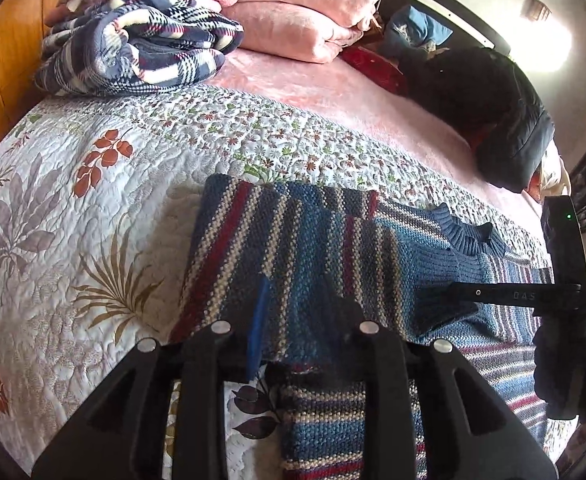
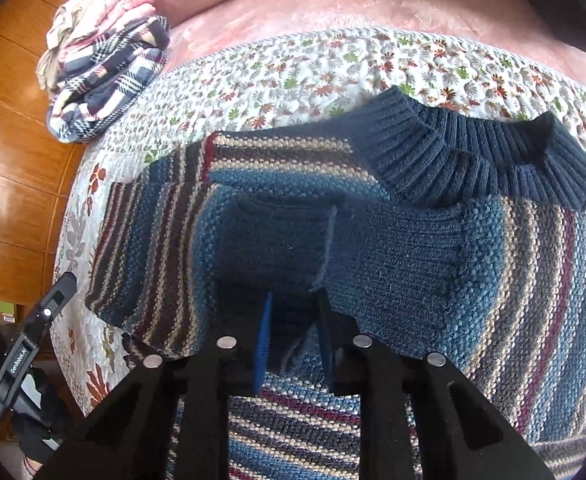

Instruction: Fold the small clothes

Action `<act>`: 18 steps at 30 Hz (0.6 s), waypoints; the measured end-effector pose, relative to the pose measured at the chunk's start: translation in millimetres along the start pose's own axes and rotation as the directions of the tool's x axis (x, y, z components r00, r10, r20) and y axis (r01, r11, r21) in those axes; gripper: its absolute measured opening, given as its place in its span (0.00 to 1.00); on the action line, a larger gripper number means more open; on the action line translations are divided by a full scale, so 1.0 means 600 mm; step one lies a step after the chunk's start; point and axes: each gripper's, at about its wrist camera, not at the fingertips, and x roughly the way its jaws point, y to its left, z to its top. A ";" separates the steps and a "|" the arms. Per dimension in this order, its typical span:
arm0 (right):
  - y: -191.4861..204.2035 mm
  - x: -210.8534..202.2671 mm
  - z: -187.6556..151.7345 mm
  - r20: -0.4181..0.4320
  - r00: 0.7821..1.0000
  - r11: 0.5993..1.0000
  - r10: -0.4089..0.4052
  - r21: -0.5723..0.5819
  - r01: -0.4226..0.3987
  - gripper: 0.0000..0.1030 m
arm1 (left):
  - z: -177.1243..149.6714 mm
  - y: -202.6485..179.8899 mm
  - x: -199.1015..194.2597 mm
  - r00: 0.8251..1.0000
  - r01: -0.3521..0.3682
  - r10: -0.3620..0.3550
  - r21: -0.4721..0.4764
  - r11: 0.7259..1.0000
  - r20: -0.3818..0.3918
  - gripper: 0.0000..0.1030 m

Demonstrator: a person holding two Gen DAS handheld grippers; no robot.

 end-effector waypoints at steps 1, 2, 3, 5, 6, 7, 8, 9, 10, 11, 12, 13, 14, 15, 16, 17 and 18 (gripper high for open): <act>0.001 -0.006 -0.001 0.008 1.000 1.000 -0.002 -0.010 0.002 0.11 | 0.001 -0.001 0.000 1.000 0.000 0.000 -0.005 1.000 0.000 0.25; -0.001 -0.013 -0.001 0.018 1.000 1.000 0.012 -0.010 -0.012 0.07 | 0.002 0.000 0.000 1.000 0.003 -0.003 -0.012 1.000 0.001 0.25; -0.005 -0.025 -0.002 0.033 0.998 0.999 0.048 -0.005 -0.048 0.05 | 0.003 -0.001 0.001 1.000 0.007 -0.007 -0.018 1.000 0.001 0.25; -0.015 -0.053 -0.007 0.069 0.992 0.995 0.102 0.001 -0.102 0.05 | 0.004 -0.006 0.004 1.000 0.008 -0.008 -0.017 1.000 -0.001 0.26; -0.019 -0.068 -0.010 0.086 0.991 0.995 0.103 -0.005 -0.103 0.05 | 0.003 -0.010 0.006 1.000 0.006 -0.006 -0.013 1.000 -0.003 0.26; -0.022 -0.083 -0.013 0.104 0.990 0.996 0.093 -0.014 -0.092 0.05 | 0.003 -0.013 0.008 1.000 0.005 -0.005 -0.011 1.000 -0.005 0.26; -0.027 -0.095 -0.016 0.118 0.989 0.996 0.085 -0.020 -0.084 0.05 | 0.003 -0.017 0.011 1.000 0.005 -0.005 -0.010 1.000 -0.007 0.26; -0.032 -0.107 -0.019 0.127 0.988 0.997 0.082 -0.021 -0.080 0.05 | 0.003 -0.020 0.013 1.000 0.006 -0.006 -0.010 1.000 -0.008 0.26; -0.041 -0.118 -0.023 0.137 0.987 0.997 0.079 -0.020 -0.077 0.05 | 0.002 -0.024 0.016 1.000 0.007 -0.007 -0.012 1.000 -0.009 0.26; -0.050 -0.130 -0.027 0.148 0.987 0.998 0.070 -0.016 -0.068 0.05 | 0.001 -0.028 0.018 1.000 0.012 -0.012 -0.014 1.000 -0.011 0.26; -0.059 -0.141 -0.028 0.157 0.986 0.998 0.057 -0.011 -0.056 0.05 | 0.001 -0.031 0.020 1.000 0.017 -0.017 -0.015 1.000 -0.014 0.26; -0.069 -0.151 -0.031 0.167 0.985 0.999 0.043 -0.006 -0.043 0.05 | 0.000 -0.036 0.023 1.000 0.020 -0.020 -0.013 1.000 -0.016 0.26; -0.082 -0.163 -0.035 0.177 0.984 0.999 0.031 0.003 -0.032 0.05 | -0.001 -0.042 0.026 1.000 0.022 -0.022 -0.007 1.000 -0.018 0.26; -0.096 -0.173 -0.038 0.184 0.983 0.999 0.026 0.016 -0.029 0.05 | -0.002 -0.048 0.029 0.999 0.024 -0.024 -0.002 1.000 -0.021 0.26; -0.109 -0.184 -0.042 0.193 0.981 0.999 0.019 0.028 -0.025 0.05 | -0.003 -0.054 0.033 0.999 0.028 -0.028 0.002 1.000 -0.025 0.26; -0.123 -0.193 -0.044 0.202 0.979 0.999 0.007 0.042 -0.016 0.05 | -0.004 -0.061 0.037 0.999 0.036 -0.035 0.006 0.999 -0.029 0.26; -0.137 -0.202 -0.047 0.209 0.978 0.998 -0.004 0.057 -0.008 0.05 | -0.005 -0.070 0.040 0.999 0.041 -0.041 0.011 0.999 -0.033 0.26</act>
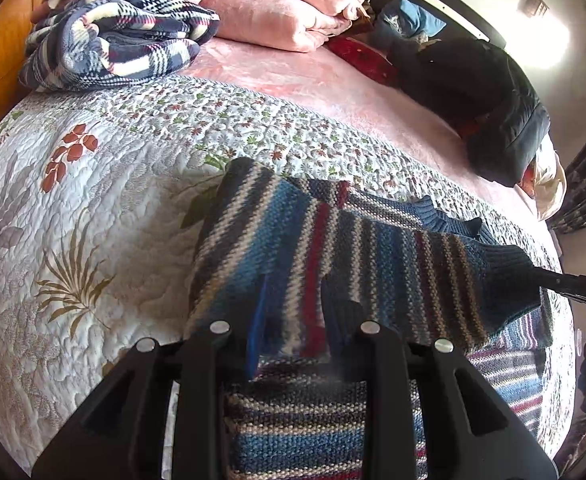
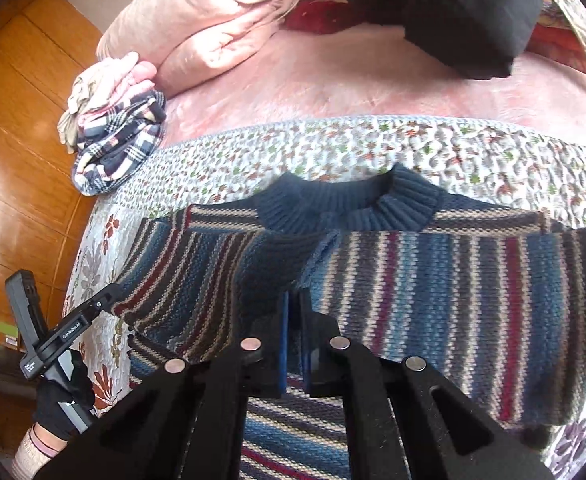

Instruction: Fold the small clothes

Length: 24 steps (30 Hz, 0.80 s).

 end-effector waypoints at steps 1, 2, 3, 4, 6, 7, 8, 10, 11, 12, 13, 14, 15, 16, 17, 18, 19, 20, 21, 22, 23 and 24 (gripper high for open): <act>-0.016 -0.008 0.000 0.007 1.000 1.000 -0.008 0.012 0.008 0.04 | 0.000 -0.009 0.005 1.000 0.004 -0.004 0.007 1.000 -0.003 0.26; -0.032 -0.018 -0.001 0.015 1.000 1.000 -0.019 0.025 0.019 0.04 | -0.001 -0.019 0.009 1.000 0.005 -0.005 0.015 1.000 -0.006 0.26; -0.050 -0.026 -0.002 0.022 0.999 0.999 -0.028 0.036 0.027 0.04 | -0.002 -0.028 0.014 1.000 0.008 -0.008 0.024 1.000 -0.009 0.26; -0.065 -0.033 -0.002 0.028 0.999 0.998 -0.036 0.050 0.034 0.04 | -0.003 -0.038 0.019 1.000 0.011 -0.011 0.032 0.999 -0.013 0.26; -0.091 -0.044 -0.003 0.037 0.998 0.996 -0.049 0.074 0.046 0.04 | -0.006 -0.056 0.029 1.000 0.016 -0.015 0.049 0.999 -0.020 0.26; -0.104 -0.048 -0.005 0.041 0.998 0.995 -0.057 0.085 0.053 0.03 | -0.008 -0.064 0.034 1.000 0.019 -0.017 0.057 0.998 -0.025 0.26; -0.114 -0.051 -0.006 0.043 0.997 0.994 -0.066 0.093 0.062 0.03 | -0.010 -0.072 0.039 0.999 0.020 -0.018 0.067 0.998 -0.031 0.26; -0.135 -0.056 -0.010 0.049 0.994 0.990 -0.098 0.109 0.093 0.00 | -0.012 -0.084 0.050 0.999 0.013 -0.010 0.089 0.996 -0.041 0.26; -0.145 -0.056 -0.011 0.050 0.991 0.986 -0.123 0.115 0.117 0.00 | -0.014 -0.089 0.057 0.999 0.008 -0.003 0.101 0.995 -0.049 0.26; -0.155 -0.055 -0.012 0.048 0.990 0.984 -0.135 0.124 0.128 0.00 | -0.017 -0.093 0.065 0.998 0.004 0.002 0.111 0.994 -0.058 0.26; -0.166 -0.052 -0.014 0.038 0.990 0.982 -0.137 0.134 0.131 0.00 | -0.020 -0.095 0.074 0.997 -0.002 0.011 0.120 0.993 -0.073 0.26; -0.174 -0.046 -0.016 0.026 0.989 0.980 -0.143 0.142 0.138 0.00 | -0.024 -0.096 0.084 0.996 -0.013 0.025 0.128 0.992 -0.090 0.26; -0.180 -0.040 -0.019 0.015 0.989 0.979 -0.150 0.145 0.147 0.00 | -0.029 -0.095 0.094 0.994 -0.024 0.038 0.132 0.991 -0.105 0.26; -0.183 -0.035 -0.024 0.003 0.989 0.978 -0.149 0.145 0.147 0.00 | -0.034 -0.093 0.102 0.992 -0.030 0.046 0.132 0.991 -0.118 0.26; -0.184 -0.029 -0.027 -0.009 0.991 0.980 -0.134 0.147 0.134 0.00 | -0.038 -0.090 0.108 0.991 -0.035 0.051 0.130 0.991 -0.127 0.26; -0.183 -0.025 -0.032 -0.019 0.993 0.982 -0.112 0.148 0.114 0.04 | -0.040 -0.087 0.109 0.991 -0.033 0.049 0.126 0.991 -0.125 0.26; -0.181 -0.021 -0.035 -0.030 0.994 0.983 -0.102 0.148 0.105 0.10 | -0.040 -0.085 0.106 0.991 -0.031 0.046 0.117 0.993 -0.122 0.26; -0.178 -0.016 -0.038 -0.036 0.994 0.984 -0.099 0.144 0.103 0.13 | -0.039 -0.084 0.100 0.992 -0.022 0.035 0.105 0.994 -0.119 0.26; -0.176 -0.011 -0.040 -0.045 0.994 0.985 -0.099 0.139 0.105 0.22 | -0.038 -0.085 0.094 0.993 -0.008 0.019 0.097 0.995 -0.113 0.26; -0.177 -0.003 -0.041 -0.060 0.994 0.985 -0.096 0.141 0.104 0.37 | -0.037 -0.088 0.088 0.995 -0.002 0.013 0.102 0.995 -0.104 0.26; -0.178 0.005 -0.043 -0.073 0.993 0.983 -0.092 0.151 0.102 0.41 | -0.036 -0.095 0.084 0.995 -0.005 0.016 0.117 0.993 -0.095 0.26; -0.180 0.012 -0.045 -0.085 0.993 0.982 -0.086 0.163 0.099 0.42 | -0.035 -0.100 0.080 0.996 -0.008 0.020 0.136 0.991 -0.088 0.27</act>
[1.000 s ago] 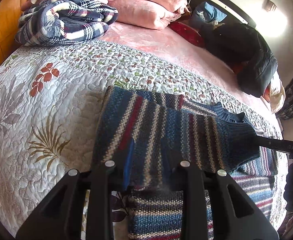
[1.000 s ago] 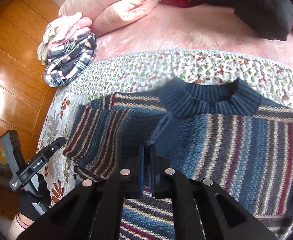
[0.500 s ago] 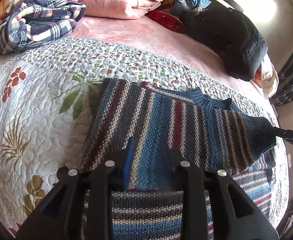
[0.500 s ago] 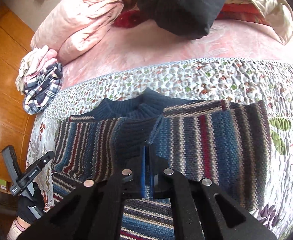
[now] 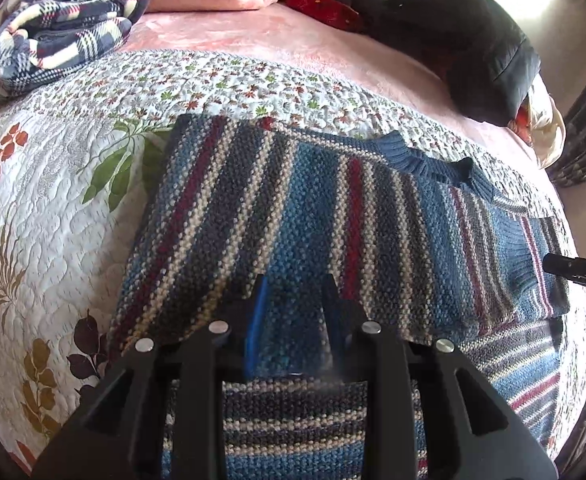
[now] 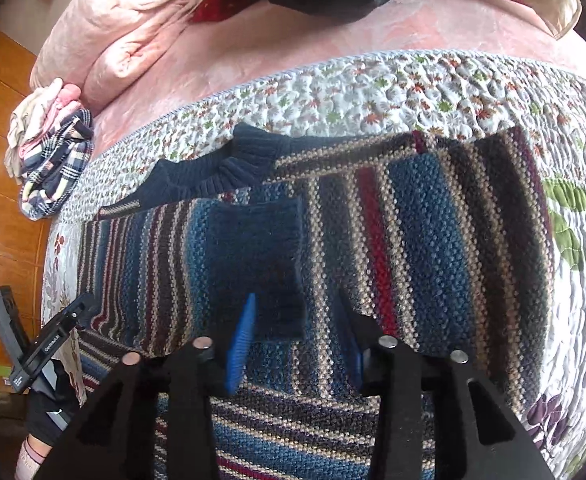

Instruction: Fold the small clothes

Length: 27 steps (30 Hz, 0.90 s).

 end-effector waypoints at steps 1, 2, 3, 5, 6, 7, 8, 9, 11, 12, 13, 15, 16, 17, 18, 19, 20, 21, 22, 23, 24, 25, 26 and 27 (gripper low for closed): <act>-0.002 0.010 -0.001 -0.016 1.000 1.000 0.014 0.012 -0.014 0.42 | 0.002 -0.005 -0.002 1.000 -0.003 0.003 0.016 1.000 0.004 0.27; -0.002 0.018 -0.002 -0.027 0.999 0.999 0.034 0.024 -0.033 0.42 | 0.004 -0.008 -0.002 1.000 -0.004 0.004 0.027 1.000 0.006 0.28; -0.001 0.027 -0.003 -0.038 0.998 0.998 0.052 0.033 -0.050 0.42 | 0.006 -0.011 -0.002 1.000 -0.007 0.007 0.032 0.999 0.006 0.28; 0.008 0.041 -0.005 -0.057 0.998 0.999 0.041 0.018 -0.040 0.35 | 0.009 -0.013 0.001 1.000 -0.014 0.014 0.035 0.999 0.006 0.28; 0.014 0.041 -0.005 -0.053 0.999 1.000 0.012 -0.002 -0.012 0.28 | 0.010 -0.012 0.003 1.000 -0.016 0.016 0.034 0.999 0.005 0.28; 0.019 0.037 -0.005 -0.040 0.999 1.000 -0.009 -0.023 0.008 0.14 | 0.011 -0.010 0.003 1.000 -0.017 0.017 0.029 0.999 0.006 0.28; 0.023 0.029 -0.004 -0.023 1.000 0.999 -0.011 -0.037 0.011 0.08 | 0.013 -0.006 0.002 1.000 -0.019 0.018 0.022 1.000 0.010 0.28; 0.022 0.017 -0.002 -0.004 1.000 0.999 0.010 -0.037 -0.010 0.08 | 0.014 -0.001 0.000 1.000 -0.018 0.018 0.012 1.000 0.018 0.28; 0.018 -0.009 0.001 0.039 0.999 0.999 0.010 -0.040 -0.008 0.07 | 0.017 0.012 -0.003 0.999 -0.021 0.021 -0.017 1.000 0.030 0.28; 0.017 -0.016 0.002 0.050 0.999 0.999 -0.007 -0.043 0.009 0.07 | 0.018 0.019 -0.002 0.999 -0.021 0.022 -0.033 0.999 0.028 0.28; 0.014 -0.020 0.002 0.057 0.998 0.998 -0.038 -0.044 0.041 0.07 | 0.019 0.026 0.001 1.000 -0.021 0.022 -0.048 0.999 0.022 0.28; 0.009 -0.016 0.002 0.054 0.995 0.995 -0.084 -0.050 0.087 0.07 | 0.018 0.035 0.014 1.000 -0.030 0.030 -0.064 0.998 -0.004 0.28; 0.003 -0.007 0.000 0.036 0.996 0.995 -0.083 -0.046 0.085 0.07 | 0.016 0.037 0.021 0.999 -0.033 0.032 -0.066 0.997 -0.017 0.28; 0.000 0.004 -0.001 0.019 0.996 0.995 -0.089 -0.041 0.090 0.07 | 0.014 0.039 0.028 0.999 -0.031 0.029 -0.067 0.997 -0.029 0.28; -0.003 0.013 -0.003 0.007 0.995 0.994 -0.099 -0.042 0.099 0.07 | 0.011 0.041 0.033 0.999 -0.030 0.028 -0.065 0.997 -0.035 0.28; -0.005 0.021 -0.005 -0.002 0.994 0.994 -0.105 -0.042 0.105 0.07 | 0.010 0.041 0.035 0.999 -0.031 0.029 -0.063 0.998 -0.035 0.27; -0.007 0.026 -0.006 -0.004 0.994 0.993 -0.107 -0.041 0.107 0.07 | 0.009 0.041 0.035 0.999 -0.033 0.031 -0.060 0.998 -0.035 0.28; -0.008 0.026 -0.006 -0.004 0.995 0.994 -0.103 -0.038 0.103 0.07 | 0.010 0.040 0.035 0.999 -0.037 0.035 -0.057 0.998 -0.037 0.28; -0.009 0.024 -0.006 -0.005 0.995 0.995 -0.097 -0.036 0.097 0.08 | 0.011 0.038 0.033 0.999 -0.040 0.038 -0.052 0.998 -0.039 0.28; -0.009 0.020 -0.004 -0.004 0.996 0.995 -0.095 -0.036 0.094 0.10 | 0.013 0.035 0.030 0.998 -0.044 0.042 -0.047 0.998 -0.041 0.28; -0.008 0.011 -0.004 0.003 0.995 0.994 -0.099 -0.036 0.099 0.15 | 0.015 0.032 0.024 0.999 -0.042 0.041 -0.043 0.998 -0.036 0.28; -0.006 -0.001 -0.003 0.024 0.994 0.993 -0.106 -0.041 0.107 0.18 | 0.017 0.028 0.015 0.999 -0.029 0.028 -0.037 0.999 -0.021 0.28; -0.002 -0.015 -0.003 0.051 0.994 0.993 -0.101 -0.050 0.103 0.20 | 0.020 0.021 0.005 1.000 -0.015 0.015 -0.026 1.000 0.000 0.29; 0.003 -0.028 -0.002 0.072 0.993 0.994 -0.089 -0.057 0.093 0.22 | 0.023 0.013 -0.003 1.000 -0.006 0.007 -0.014 1.000 0.016 0.29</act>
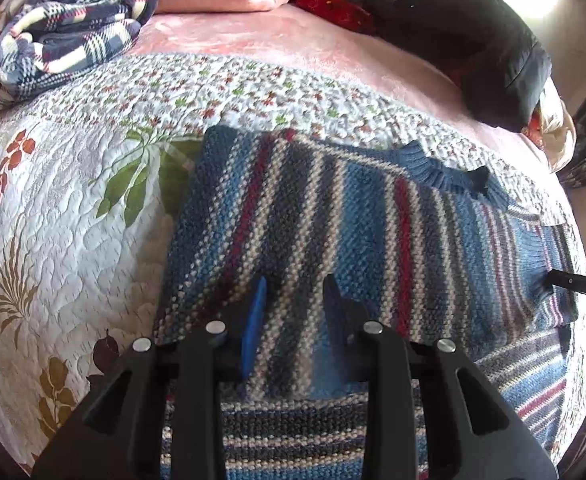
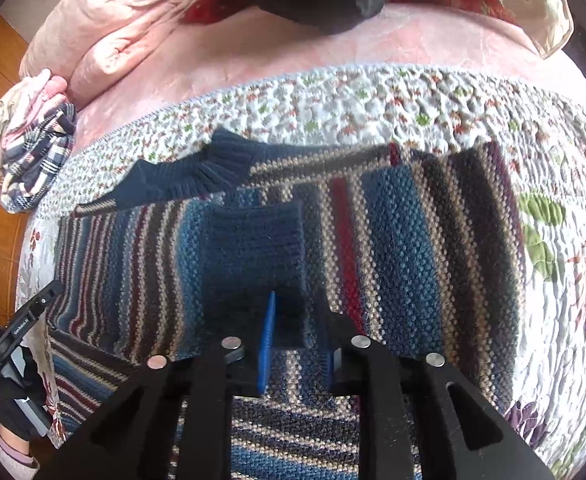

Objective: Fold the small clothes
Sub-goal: 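Open the left tool and move both tools to the sweater hem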

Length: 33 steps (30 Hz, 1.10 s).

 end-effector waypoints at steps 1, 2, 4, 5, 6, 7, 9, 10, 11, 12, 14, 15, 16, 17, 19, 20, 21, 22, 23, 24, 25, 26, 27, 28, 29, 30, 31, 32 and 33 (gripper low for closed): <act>0.006 -0.011 0.002 0.016 1.000 1.000 0.017 -0.006 -0.017 0.22 | 0.002 -0.008 -0.004 1.000 0.011 -0.011 0.010 1.000 0.008 0.31; 0.012 -0.017 0.002 0.023 0.999 0.999 0.034 -0.014 -0.033 0.22 | 0.004 -0.014 -0.005 1.000 0.023 -0.023 0.012 1.000 0.009 0.31; 0.030 -0.018 -0.001 0.016 0.999 0.998 0.050 -0.051 -0.049 0.22 | 0.003 -0.024 0.002 0.999 0.038 -0.038 0.014 0.999 -0.008 0.31; 0.039 -0.014 -0.004 0.006 0.999 0.996 0.045 -0.073 -0.044 0.22 | 0.001 -0.027 0.008 0.999 0.031 -0.030 0.022 0.999 -0.017 0.31; 0.046 -0.008 -0.008 -0.004 1.000 0.995 0.030 -0.096 -0.030 0.22 | -0.002 -0.031 0.013 1.000 0.017 -0.016 0.037 0.999 -0.022 0.31; 0.054 0.002 -0.012 -0.010 1.000 0.993 0.005 -0.114 -0.006 0.22 | -0.006 -0.033 0.019 1.000 0.002 -0.001 0.051 0.999 -0.029 0.31; 0.054 0.019 -0.020 -0.027 0.999 0.992 -0.034 -0.121 0.030 0.22 | -0.016 -0.028 0.032 0.998 -0.010 0.013 0.052 0.999 -0.060 0.31; 0.047 0.029 -0.026 -0.044 0.998 0.994 -0.035 -0.104 0.030 0.22 | -0.022 -0.023 0.041 0.997 -0.009 0.012 0.044 0.999 -0.079 0.32; 0.038 0.039 -0.030 -0.062 0.998 0.996 -0.033 -0.084 0.028 0.20 | -0.027 -0.017 0.046 0.996 -0.003 0.006 0.039 0.999 -0.084 0.32; 0.031 0.047 -0.034 -0.068 0.997 0.997 -0.020 -0.072 0.015 0.20 | -0.030 -0.014 0.047 0.997 0.003 0.000 0.038 0.999 -0.078 0.32; 0.021 0.054 -0.038 -0.064 0.998 0.999 0.005 -0.050 -0.009 0.20 | -0.033 -0.015 0.049 0.997 -0.001 0.004 0.045 0.999 -0.078 0.33; 0.019 0.054 -0.038 -0.064 0.998 0.999 0.012 -0.040 -0.015 0.20 | -0.032 -0.015 0.050 0.997 -0.005 0.009 0.043 0.999 -0.081 0.33; 0.017 0.054 -0.038 -0.064 0.998 0.999 0.013 -0.034 -0.015 0.20 | -0.031 -0.015 0.051 0.996 -0.008 0.012 0.038 0.999 -0.084 0.32; 0.019 0.055 -0.039 -0.063 0.998 0.999 0.006 -0.040 -0.008 0.20 | -0.031 -0.016 0.053 0.996 -0.012 0.014 0.031 0.999 -0.088 0.33; 0.023 0.058 -0.039 -0.060 0.998 0.999 -0.012 -0.051 0.009 0.20 | -0.029 -0.017 0.054 0.995 -0.019 0.021 0.024 1.000 -0.094 0.33; 0.025 0.059 -0.039 -0.061 0.998 0.999 -0.019 -0.052 0.016 0.20 | -0.028 -0.018 0.055 0.995 -0.023 0.025 0.024 0.999 -0.099 0.33; 0.027 0.057 -0.038 -0.063 0.998 0.998 -0.022 -0.054 0.019 0.20 | -0.027 -0.019 0.054 0.994 -0.027 0.030 0.025 0.999 -0.105 0.33; 0.027 0.052 -0.037 -0.064 0.998 0.998 -0.018 -0.053 0.015 0.20 | -0.026 -0.020 0.051 0.993 -0.033 0.036 0.023 0.999 -0.112 0.33; 0.025 0.044 -0.037 -0.067 0.998 0.999 -0.004 -0.043 0.001 0.21 | -0.026 -0.020 0.043 0.992 -0.043 0.045 0.016 0.999 -0.119 0.33; 0.022 0.032 -0.039 -0.068 0.997 0.999 0.026 -0.020 -0.027 0.24 | -0.027 -0.019 0.031 0.991 -0.050 0.050 0.007 0.999 -0.121 0.33; 0.016 0.014 -0.044 -0.054 0.996 0.997 0.075 0.007 -0.075 0.25 | -0.032 -0.018 0.014 0.993 -0.041 0.041 -0.003 0.999 -0.112 0.33; 0.009 -0.011 -0.053 -0.028 0.993 0.993 0.116 0.021 -0.115 0.26 | -0.039 -0.017 -0.008 0.995 -0.026 0.025 -0.008 1.000 -0.097 0.35; 0.004 -0.035 -0.065 -0.008 0.992 0.992 0.123 0.021 -0.122 0.27 | -0.050 -0.017 -0.030 0.996 -0.023 0.023 -0.003 1.000 -0.086 0.36; -0.001 -0.057 -0.081 0.004 0.993 0.993 0.116 0.013 -0.116 0.30 | -0.064 -0.017 -0.052 0.997 -0.024 0.025 0.008 1.000 -0.076 0.38; -0.007 -0.079 -0.101 0.011 0.993 0.993 0.115 0.002 -0.115 0.32 | -0.082 -0.017 -0.076 0.997 -0.023 0.024 0.024 0.999 -0.070 0.41; -0.014 -0.098 -0.123 0.014 0.994 0.994 0.110 -0.008 -0.110 0.32 | -0.103 -0.016 -0.097 0.997 -0.029 0.032 0.041 0.999 -0.070 0.42; -0.023 -0.115 -0.146 0.012 0.995 0.995 0.102 -0.015 -0.102 0.33 | -0.126 -0.014 -0.115 0.996 -0.042 0.047 0.059 0.997 -0.078 0.43; -0.033 -0.132 -0.176 0.005 0.996 0.996 0.092 -0.019 -0.092 0.33 | -0.151 -0.009 -0.134 0.994 -0.051 0.057 0.069 0.996 -0.091 0.44; -0.043 -0.146 -0.201 -0.001 0.996 0.996 0.085 -0.017 -0.085 0.34 | -0.177 -0.002 -0.151 0.992 -0.053 0.060 0.068 0.996 -0.108 0.45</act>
